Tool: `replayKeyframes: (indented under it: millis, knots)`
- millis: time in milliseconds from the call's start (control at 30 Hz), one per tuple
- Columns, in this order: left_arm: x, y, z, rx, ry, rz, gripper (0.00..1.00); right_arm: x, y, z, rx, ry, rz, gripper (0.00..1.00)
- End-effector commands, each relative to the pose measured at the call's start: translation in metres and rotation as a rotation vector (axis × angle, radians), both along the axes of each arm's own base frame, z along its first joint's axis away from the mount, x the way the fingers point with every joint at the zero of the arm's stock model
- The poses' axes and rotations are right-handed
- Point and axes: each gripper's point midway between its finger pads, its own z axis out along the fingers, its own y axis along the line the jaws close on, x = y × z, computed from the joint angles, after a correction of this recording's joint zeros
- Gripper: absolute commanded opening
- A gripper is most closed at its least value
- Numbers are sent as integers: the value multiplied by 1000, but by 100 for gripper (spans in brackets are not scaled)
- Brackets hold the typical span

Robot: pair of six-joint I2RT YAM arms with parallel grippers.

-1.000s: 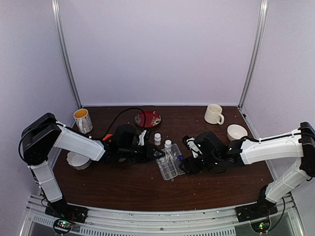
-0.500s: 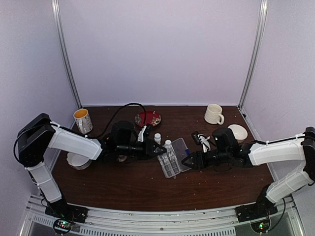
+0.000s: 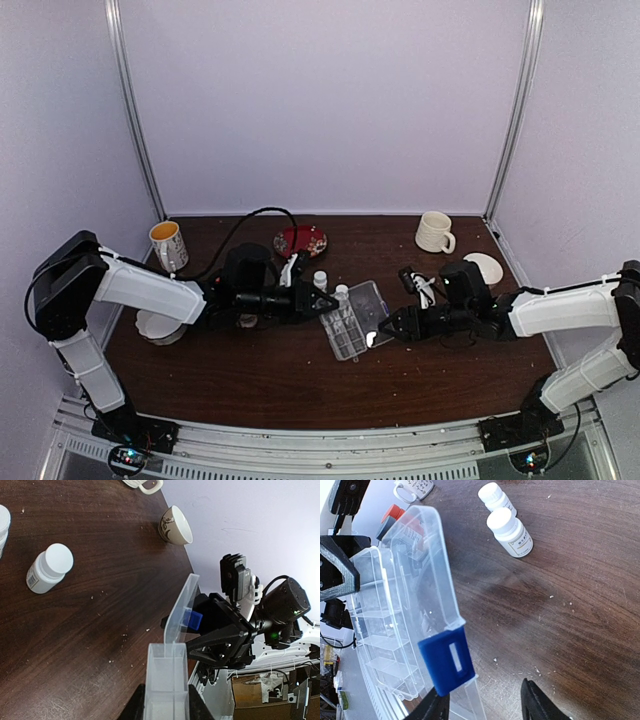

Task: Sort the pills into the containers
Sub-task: Open the lid of the pill container.

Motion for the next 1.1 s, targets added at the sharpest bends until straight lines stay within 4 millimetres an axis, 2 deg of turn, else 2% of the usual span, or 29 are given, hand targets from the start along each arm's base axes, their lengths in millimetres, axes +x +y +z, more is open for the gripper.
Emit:
replayKeyframes:
  millis: [0,33,100,367,533,667,767,800,867,1067]
  knots:
    - [0,-8,31,-63,-59,-29,22,4,-8,-4,-39,-24,-17,45]
    - [0,-8,33,-66,-59,-30,22,4,-8,-5,-48,-25,-19,40]
    - [0,-9,33,-66,-58,-34,22,3,-7,-6,-50,-22,-10,38]
    - [0,-11,31,-52,-50,-40,22,8,-7,2,-136,-89,-7,39]
    - [-1,-14,32,-45,-48,-53,23,19,-9,5,-193,-115,-36,31]
    - [-1,-14,30,-37,-44,-54,23,19,-4,8,-183,-116,-14,16]
    - [0,-15,27,-32,-42,-53,23,18,-3,7,-189,-113,-6,0]
    - [1,-15,26,-30,-41,-51,23,18,-3,7,-194,-112,-5,0]
    - [1,-15,25,-26,-40,-48,28,18,-5,5,-207,-109,-9,0]
    - [8,-9,4,70,-44,-11,66,19,-14,-4,-271,-75,-37,0]
